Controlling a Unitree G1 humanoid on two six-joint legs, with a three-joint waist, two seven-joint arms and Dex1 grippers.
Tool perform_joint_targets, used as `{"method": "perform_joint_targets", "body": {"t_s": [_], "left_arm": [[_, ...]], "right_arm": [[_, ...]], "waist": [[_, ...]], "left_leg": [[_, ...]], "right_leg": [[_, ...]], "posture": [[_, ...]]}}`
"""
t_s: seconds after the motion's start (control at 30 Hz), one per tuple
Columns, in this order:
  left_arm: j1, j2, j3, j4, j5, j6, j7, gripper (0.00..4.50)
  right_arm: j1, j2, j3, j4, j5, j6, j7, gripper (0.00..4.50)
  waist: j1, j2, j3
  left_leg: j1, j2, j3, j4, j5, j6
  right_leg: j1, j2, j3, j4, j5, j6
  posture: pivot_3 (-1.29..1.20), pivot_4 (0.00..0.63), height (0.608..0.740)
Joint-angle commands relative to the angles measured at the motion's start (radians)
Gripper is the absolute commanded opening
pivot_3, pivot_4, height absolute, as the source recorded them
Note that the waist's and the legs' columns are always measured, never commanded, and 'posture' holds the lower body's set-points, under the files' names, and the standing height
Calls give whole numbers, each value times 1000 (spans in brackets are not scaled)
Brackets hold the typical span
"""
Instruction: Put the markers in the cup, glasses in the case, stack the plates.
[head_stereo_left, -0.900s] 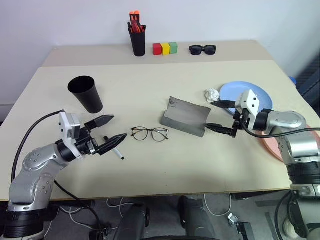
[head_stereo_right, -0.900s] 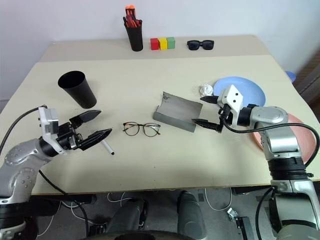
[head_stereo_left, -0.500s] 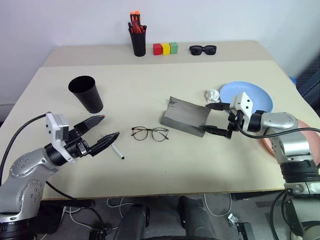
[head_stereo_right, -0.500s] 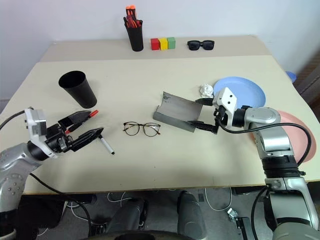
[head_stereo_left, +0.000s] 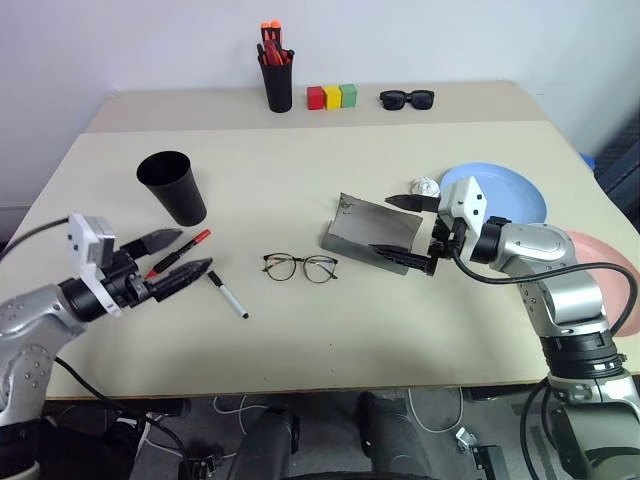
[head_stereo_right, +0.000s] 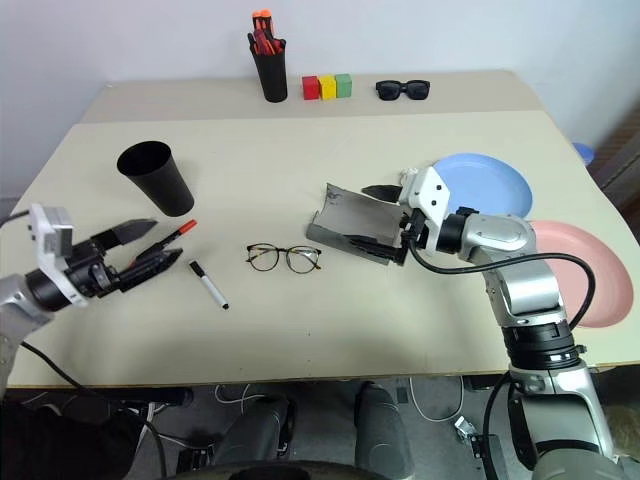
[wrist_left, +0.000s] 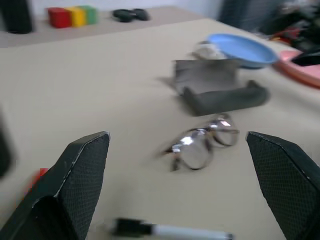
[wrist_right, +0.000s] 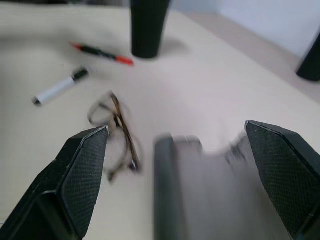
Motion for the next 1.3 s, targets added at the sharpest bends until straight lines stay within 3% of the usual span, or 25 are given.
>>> {"method": "perform_joint_targets", "body": {"t_s": [0.03,0.33,0.47,1.1,1.2,1.3], "left_arm": [[-26,52,13,30,40,37,33,4500],[-14,185,30,223,153,86,13,4500],[-44,236,-46,331,247,53,-14,4500],[-420,177,-401,788,511,-153,-252,4500],[-441,148,-412,837,534,-202,-261,3635],[-452,129,-412,854,540,-225,-270,2221]], "right_arm": [[34,-15,9,-88,20,18,2,4474],[39,54,57,-94,-1,3,-59,4474],[46,63,66,-109,-2,3,-75,4474],[145,51,57,-189,-14,12,-148,4474],[156,40,53,-207,-8,24,-153,4500],[164,30,48,-219,-2,31,-156,4500]], "waist": [[-3,0,0],[-9,0,0],[-4,0,0],[-6,-1,0],[-5,-1,0],[-2,-1,-1]], "left_leg": [[0,0,0,-1,0,0],[0,4,2,-5,0,0],[-1,5,2,-5,0,0],[-1,5,4,-5,0,-1],[-1,5,4,-5,0,-1],[-1,5,4,-4,0,-1]], "right_leg": [[0,0,0,0,0,0],[-4,4,0,0,0,-1],[-5,4,0,0,0,-1],[-6,5,0,2,1,-3],[-6,5,0,2,1,-3],[-6,5,0,2,1,-3]], "posture": [[0,150,740],[0,150,740],[0,150,740],[0,150,740],[0,150,740],[0,150,740]]}}
